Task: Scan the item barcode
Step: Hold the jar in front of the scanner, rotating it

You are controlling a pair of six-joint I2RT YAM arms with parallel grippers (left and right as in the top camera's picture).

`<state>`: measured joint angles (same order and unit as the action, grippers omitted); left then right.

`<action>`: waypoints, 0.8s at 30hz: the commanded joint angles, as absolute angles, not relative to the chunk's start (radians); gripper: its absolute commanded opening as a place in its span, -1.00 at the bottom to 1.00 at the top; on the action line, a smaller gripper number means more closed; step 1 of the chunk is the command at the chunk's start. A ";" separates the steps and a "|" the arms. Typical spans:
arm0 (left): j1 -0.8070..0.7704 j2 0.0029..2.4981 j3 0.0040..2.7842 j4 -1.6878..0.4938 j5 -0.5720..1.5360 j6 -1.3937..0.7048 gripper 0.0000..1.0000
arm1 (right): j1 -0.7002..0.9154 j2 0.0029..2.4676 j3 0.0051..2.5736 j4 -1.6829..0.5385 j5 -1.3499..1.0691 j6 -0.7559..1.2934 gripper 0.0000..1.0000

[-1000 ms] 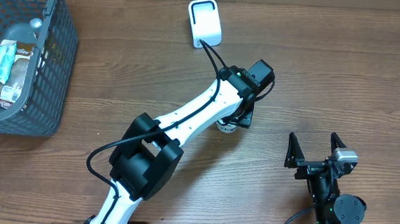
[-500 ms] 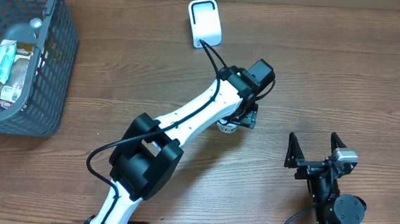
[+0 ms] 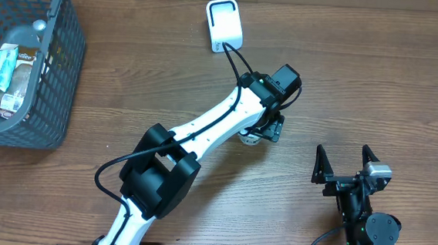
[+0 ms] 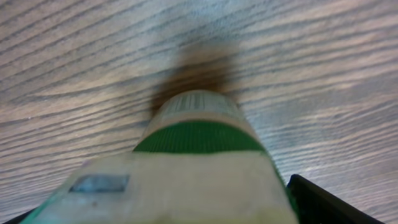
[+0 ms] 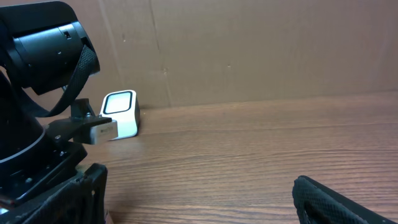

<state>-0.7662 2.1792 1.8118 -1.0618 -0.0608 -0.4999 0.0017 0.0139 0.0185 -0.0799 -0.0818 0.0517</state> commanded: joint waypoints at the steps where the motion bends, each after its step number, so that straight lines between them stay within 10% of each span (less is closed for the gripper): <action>1: -0.758 2.188 1.873 -1.088 -0.070 -0.460 0.77 | 0.006 0.003 0.008 -0.076 -0.088 0.052 1.00; 24: -0.741 2.188 1.975 -1.251 0.041 -0.440 0.47 | 0.006 0.003 0.008 -0.076 -0.088 0.052 1.00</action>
